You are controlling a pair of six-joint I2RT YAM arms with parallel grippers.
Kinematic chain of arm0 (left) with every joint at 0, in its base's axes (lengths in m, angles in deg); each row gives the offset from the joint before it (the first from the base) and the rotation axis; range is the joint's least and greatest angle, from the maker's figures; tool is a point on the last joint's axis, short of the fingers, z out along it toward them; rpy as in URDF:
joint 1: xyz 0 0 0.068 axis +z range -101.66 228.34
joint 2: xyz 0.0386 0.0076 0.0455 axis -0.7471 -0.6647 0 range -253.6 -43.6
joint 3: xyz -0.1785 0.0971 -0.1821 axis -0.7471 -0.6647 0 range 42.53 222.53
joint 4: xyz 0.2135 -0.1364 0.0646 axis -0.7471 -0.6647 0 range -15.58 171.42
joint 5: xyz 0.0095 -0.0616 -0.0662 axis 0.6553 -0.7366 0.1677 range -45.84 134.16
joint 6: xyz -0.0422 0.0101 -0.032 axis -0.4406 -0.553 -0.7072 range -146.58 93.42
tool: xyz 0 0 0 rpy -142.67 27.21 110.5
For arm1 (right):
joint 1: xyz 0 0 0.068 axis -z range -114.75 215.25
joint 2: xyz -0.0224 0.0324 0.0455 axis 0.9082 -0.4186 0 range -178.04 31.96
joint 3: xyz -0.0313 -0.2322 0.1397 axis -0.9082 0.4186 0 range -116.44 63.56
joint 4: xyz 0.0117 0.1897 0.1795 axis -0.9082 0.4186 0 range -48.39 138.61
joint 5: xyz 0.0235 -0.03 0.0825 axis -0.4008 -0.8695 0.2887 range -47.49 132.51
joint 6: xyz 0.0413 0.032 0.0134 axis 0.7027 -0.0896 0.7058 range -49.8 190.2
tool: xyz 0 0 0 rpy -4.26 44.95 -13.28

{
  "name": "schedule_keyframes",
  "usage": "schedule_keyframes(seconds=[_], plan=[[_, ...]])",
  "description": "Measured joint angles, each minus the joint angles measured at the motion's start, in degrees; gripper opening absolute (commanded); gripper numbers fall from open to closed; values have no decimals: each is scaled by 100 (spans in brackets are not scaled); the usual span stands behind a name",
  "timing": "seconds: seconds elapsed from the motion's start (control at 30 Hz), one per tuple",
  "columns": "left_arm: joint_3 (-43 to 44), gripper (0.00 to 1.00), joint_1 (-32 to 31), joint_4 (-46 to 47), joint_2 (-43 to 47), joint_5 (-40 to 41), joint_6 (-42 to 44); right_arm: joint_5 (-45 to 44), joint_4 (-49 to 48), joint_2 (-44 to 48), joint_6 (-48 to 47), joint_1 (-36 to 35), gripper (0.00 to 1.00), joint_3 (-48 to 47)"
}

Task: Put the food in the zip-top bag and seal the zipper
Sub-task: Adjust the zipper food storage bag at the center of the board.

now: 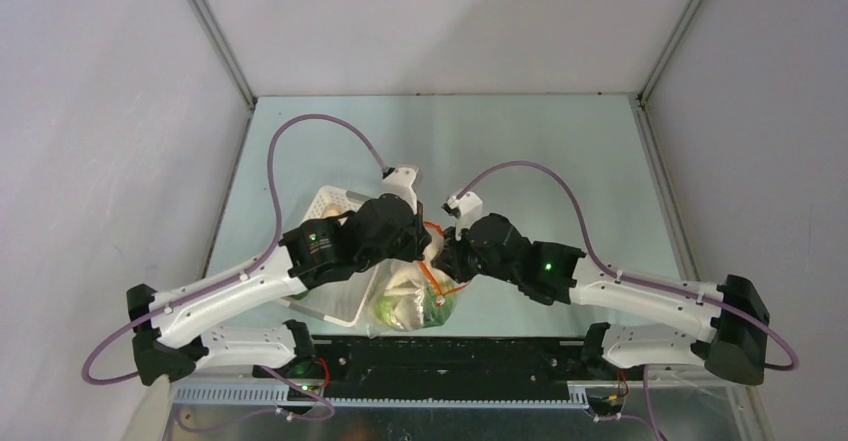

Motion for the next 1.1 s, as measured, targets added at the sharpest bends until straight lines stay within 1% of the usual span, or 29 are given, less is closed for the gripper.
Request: schedule_keyframes(seconds=[0.17, 0.37, 0.5, 0.6, 0.7, 0.87, 0.97, 1.0, 1.03, 1.1], plan=[[0, 0, 2, -70, 20, -7, 144, 267, -127, -175, -4, 44, 0, 0], [-11, 0, 26, -44, 151, -199, 361, 678, -264, -426, 9, 254, 0, -15], [-227, 0, 28, 116, 341, -409, 503, 807, -251, -636, 103, 339, 0, -101], [-389, 0, 52, 273, 463, -555, 595, 745, -85, -769, 260, 444, 0, -203], [-531, 0, 72, 470, 564, -669, 640, 461, 247, -866, 459, 494, 1, -396], [-658, 0, 81, 765, 649, -772, 702, -76, 769, -754, 914, 621, 11, -555], [-658, 0, 85, 990, 649, -780, 706, -330, 1021, -435, 1093, 702, 25, -555], [-658, 0, 85, 1080, 649, -780, 706, -424, 1117, -278, 1106, 719, 28, -553], [-658, 0, 85, 1172, 649, -772, 697, -485, 1187, -155, 1117, 734, 35, -553], [-658, 0, 85, 1340, 645, -741, 688, -614, 1325, 103, 1117, 761, 42, -553]])
